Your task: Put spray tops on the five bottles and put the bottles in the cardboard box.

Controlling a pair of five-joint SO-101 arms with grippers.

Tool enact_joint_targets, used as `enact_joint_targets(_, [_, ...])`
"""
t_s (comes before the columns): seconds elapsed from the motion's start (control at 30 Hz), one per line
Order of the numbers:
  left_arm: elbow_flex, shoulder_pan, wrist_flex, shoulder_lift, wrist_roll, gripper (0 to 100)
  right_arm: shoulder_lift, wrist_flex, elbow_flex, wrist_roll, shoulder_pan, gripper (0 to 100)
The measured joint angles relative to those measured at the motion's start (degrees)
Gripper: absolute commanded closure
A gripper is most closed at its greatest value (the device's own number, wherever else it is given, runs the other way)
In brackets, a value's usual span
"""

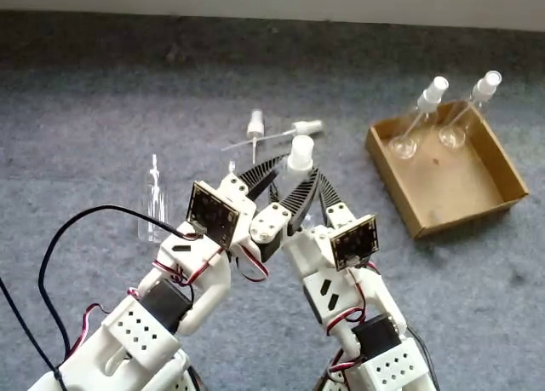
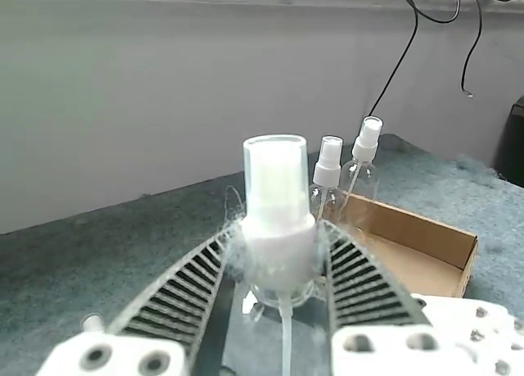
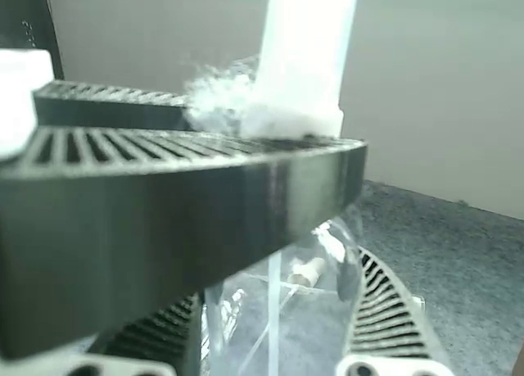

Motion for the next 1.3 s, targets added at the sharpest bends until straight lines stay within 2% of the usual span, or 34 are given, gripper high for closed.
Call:
enact_joint_targets(0.13, [0.0, 0.0, 0.0, 0.0, 0.0, 97, 0.0, 0.0, 0.0, 0.0, 0.0, 87.1])
enact_joint_targets(0.3, [0.3, -0.1, 0.0, 0.0, 0.0, 82, 0.0, 0.0, 0.0, 0.0, 0.0, 87.1])
enact_joint_targets(0.7, [0.4, -2.1, 0.4, 0.7, 0.4, 84, -0.1, 1.0, 0.0, -0.1, 0.1, 87.1])
enact_joint_targets(0.87, [0.9, -2.2, 0.4, -4.1, 0.1, 83, -0.1, 2.3, 0.0, -0.2, 0.3, 87.1])
enact_joint_targets(1.2, [0.9, -2.8, 18.2, -22.0, 0.1, 84, -0.1, 2.3, 0.0, -0.2, 0.3, 87.1])
enact_joint_targets(1.3, [0.9, -2.8, 22.9, -27.3, 0.1, 84, -0.1, 2.3, 0.0, -0.2, 2.3, 87.1])
